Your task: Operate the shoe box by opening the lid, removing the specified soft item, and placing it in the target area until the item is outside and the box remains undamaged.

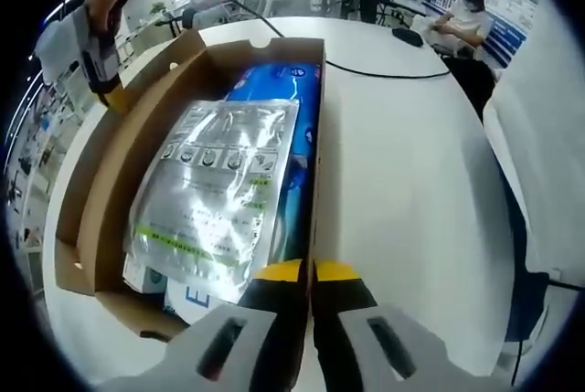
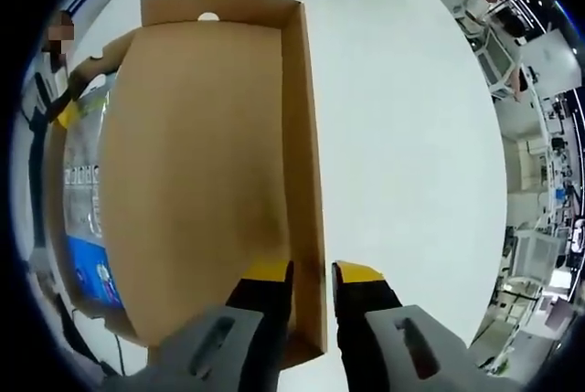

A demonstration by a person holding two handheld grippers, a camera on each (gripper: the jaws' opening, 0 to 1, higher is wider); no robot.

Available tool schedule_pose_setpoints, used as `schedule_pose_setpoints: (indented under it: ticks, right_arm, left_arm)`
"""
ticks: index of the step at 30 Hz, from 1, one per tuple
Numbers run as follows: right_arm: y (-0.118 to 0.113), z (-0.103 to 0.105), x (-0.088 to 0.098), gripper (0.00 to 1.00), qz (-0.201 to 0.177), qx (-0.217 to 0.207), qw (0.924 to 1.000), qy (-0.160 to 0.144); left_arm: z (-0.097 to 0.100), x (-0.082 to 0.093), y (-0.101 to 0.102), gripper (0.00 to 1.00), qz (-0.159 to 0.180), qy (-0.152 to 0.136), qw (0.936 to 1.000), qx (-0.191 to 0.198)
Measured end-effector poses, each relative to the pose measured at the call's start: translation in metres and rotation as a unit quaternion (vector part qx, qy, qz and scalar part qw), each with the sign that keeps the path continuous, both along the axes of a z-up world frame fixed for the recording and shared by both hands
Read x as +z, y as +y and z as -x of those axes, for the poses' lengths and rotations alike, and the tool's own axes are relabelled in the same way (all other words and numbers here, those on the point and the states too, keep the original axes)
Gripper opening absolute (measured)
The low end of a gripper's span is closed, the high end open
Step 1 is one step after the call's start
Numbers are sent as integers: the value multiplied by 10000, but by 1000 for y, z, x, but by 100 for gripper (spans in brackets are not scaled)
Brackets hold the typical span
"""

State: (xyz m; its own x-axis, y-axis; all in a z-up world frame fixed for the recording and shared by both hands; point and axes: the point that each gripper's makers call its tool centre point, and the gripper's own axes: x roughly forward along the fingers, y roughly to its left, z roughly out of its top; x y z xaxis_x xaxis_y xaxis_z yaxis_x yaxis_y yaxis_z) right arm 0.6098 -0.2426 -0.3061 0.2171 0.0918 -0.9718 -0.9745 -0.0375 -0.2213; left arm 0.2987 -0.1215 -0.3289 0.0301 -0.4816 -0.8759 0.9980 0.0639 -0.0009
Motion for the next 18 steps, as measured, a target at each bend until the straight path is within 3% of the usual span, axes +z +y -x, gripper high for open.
schedule_pose_setpoints:
  ticks: [3, 7, 11, 16, 18]
  right_arm:
    - [-1, 4, 5, 17, -28, -24, 10000, -13]
    - [10, 6, 14, 17, -424, -70, 9991, -72]
    - [12, 4, 32, 19, -547, -102, 9983, -182]
    - [22, 9, 56, 21, -1100, -370, 9929, -278]
    - [24, 9, 48, 22, -1182, -420, 9917, -285]
  left_arm:
    - [0, 0, 0, 1, -4, 2, 10000, 0]
    - [-1, 0, 0, 1, -11, -32, 10000, -7]
    - [-1, 0, 0, 1, -9, -42, 10000, -18]
    - [-1, 0, 0, 1, -9, -56, 10000, -26]
    - [-2, 0, 0, 1, 15, -25, 10000, 32]
